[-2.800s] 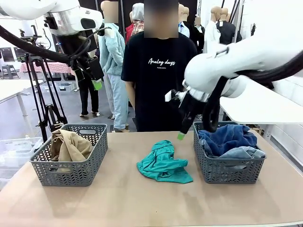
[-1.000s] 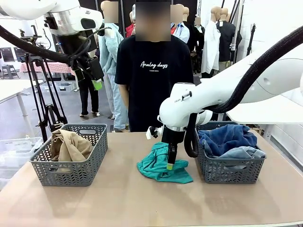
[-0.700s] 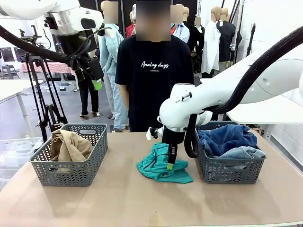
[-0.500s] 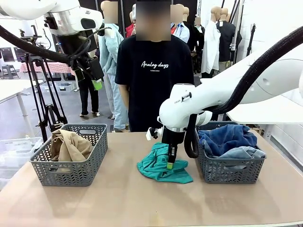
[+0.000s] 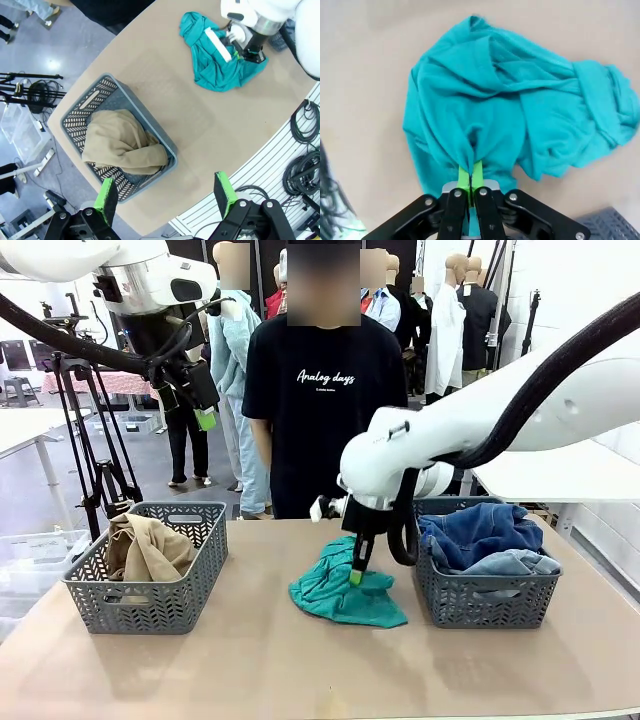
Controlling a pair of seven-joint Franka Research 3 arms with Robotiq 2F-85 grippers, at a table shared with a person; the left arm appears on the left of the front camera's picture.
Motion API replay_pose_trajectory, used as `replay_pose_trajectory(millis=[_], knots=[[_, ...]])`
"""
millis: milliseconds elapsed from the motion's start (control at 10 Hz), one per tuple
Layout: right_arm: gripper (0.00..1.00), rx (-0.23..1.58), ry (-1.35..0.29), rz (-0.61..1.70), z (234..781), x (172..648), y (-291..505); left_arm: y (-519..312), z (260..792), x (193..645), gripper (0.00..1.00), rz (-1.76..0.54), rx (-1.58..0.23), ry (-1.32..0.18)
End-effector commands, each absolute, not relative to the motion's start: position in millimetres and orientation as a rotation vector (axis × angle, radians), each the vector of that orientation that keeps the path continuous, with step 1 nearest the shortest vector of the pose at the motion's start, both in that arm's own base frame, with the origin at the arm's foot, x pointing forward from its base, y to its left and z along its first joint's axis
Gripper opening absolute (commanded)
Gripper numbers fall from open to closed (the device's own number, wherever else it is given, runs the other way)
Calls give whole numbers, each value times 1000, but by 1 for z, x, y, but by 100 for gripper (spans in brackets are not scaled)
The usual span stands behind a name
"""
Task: Sort the tops and bottoms.
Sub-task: Lift clothes from the center of the table with your right hand, then sort the clothes according to human instructions.
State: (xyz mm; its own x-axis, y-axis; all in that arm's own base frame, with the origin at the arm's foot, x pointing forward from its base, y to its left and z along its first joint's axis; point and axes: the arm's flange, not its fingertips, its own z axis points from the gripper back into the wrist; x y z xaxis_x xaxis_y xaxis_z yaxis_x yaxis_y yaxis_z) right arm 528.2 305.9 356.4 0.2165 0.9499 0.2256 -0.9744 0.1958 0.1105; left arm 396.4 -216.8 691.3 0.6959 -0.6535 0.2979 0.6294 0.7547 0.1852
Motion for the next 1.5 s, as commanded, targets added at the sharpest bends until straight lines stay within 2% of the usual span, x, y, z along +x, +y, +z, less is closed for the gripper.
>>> replay_pose_trajectory(millis=[0, 100, 300, 500, 700, 800, 900, 1400], knots=[[0, 273, -313, 1235, 423, 528, 282, -213, 692, 395, 100, -733, 73, -361], [0, 233, -472, 1195, 471, 528, 270, -213, 692, 395, 100, -733, 73, -361], [0, 163, -680, 1192, 534, 514, 265, -213, 692, 395, 100, -733, 73, -361], [0, 127, -817, 1224, 581, 494, 269, -213, 692, 395, 100, -733, 73, -361], [0, 134, -864, 1243, 592, 486, 268, -213, 692, 395, 100, -733, 73, -361], [0, 181, -797, 1257, 581, 496, 265, -213, 692, 395, 100, -733, 73, -361], [0, 116, -831, 1215, 613, 489, 280, -213, 692, 395, 100, -733, 73, -361], [0, 116, -831, 1215, 613, 489, 280, -213, 692, 395, 100, -733, 73, -361]])
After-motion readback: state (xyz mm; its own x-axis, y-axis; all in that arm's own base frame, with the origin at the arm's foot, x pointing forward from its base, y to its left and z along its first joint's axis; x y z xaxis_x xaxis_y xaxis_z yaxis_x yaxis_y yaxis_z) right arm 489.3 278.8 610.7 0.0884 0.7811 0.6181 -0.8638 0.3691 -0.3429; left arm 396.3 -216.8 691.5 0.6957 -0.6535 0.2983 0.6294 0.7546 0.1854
